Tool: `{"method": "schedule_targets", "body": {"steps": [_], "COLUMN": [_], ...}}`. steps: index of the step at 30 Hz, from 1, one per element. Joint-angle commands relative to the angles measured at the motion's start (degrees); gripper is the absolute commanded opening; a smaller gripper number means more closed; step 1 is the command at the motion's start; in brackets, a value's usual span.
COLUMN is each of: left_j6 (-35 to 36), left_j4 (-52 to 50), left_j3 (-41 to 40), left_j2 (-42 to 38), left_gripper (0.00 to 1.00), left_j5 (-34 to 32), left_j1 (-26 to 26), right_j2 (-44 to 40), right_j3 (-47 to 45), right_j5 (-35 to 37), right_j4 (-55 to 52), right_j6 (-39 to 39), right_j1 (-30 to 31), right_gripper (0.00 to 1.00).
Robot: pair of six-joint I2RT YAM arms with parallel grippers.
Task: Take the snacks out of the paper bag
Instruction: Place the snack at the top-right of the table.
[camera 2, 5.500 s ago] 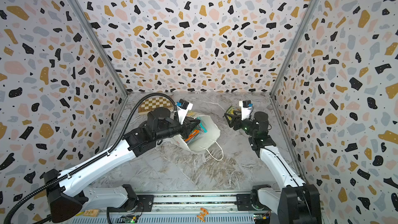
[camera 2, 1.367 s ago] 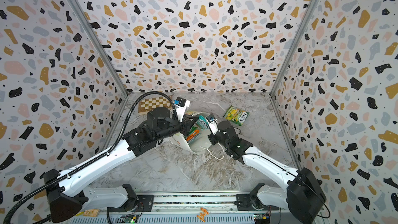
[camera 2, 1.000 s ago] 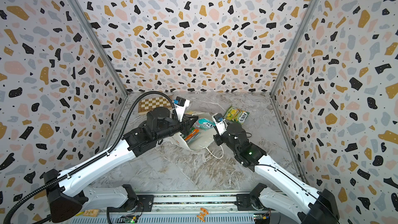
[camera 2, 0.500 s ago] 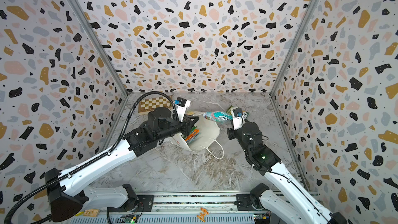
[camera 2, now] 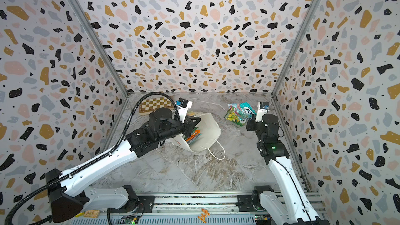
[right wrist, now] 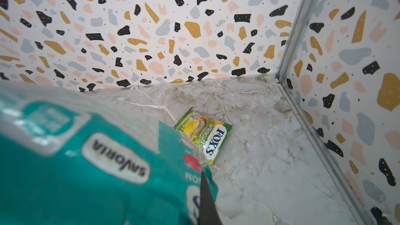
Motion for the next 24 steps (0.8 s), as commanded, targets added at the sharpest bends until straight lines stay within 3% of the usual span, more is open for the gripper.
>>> {"method": "schedule_targets", "body": {"steps": [1,24], "left_j6": [0.38,1.12], "left_j4": [2.87,2.28], "left_j3": [1.35,1.12], "left_j2": [-0.09,-0.20], "left_gripper": [0.00,0.00], "left_j5": [0.49,0.92], "left_j1": [-0.44,-0.63], "right_j2": [1.03,18.25], "right_j3": [1.26,-9.55], "right_j5": [-7.16,-25.70], "right_j4": [2.51,21.33], "right_j6": [4.94,17.87], "right_j1": [-5.05,-23.89], "right_gripper": [0.00,0.00]}}
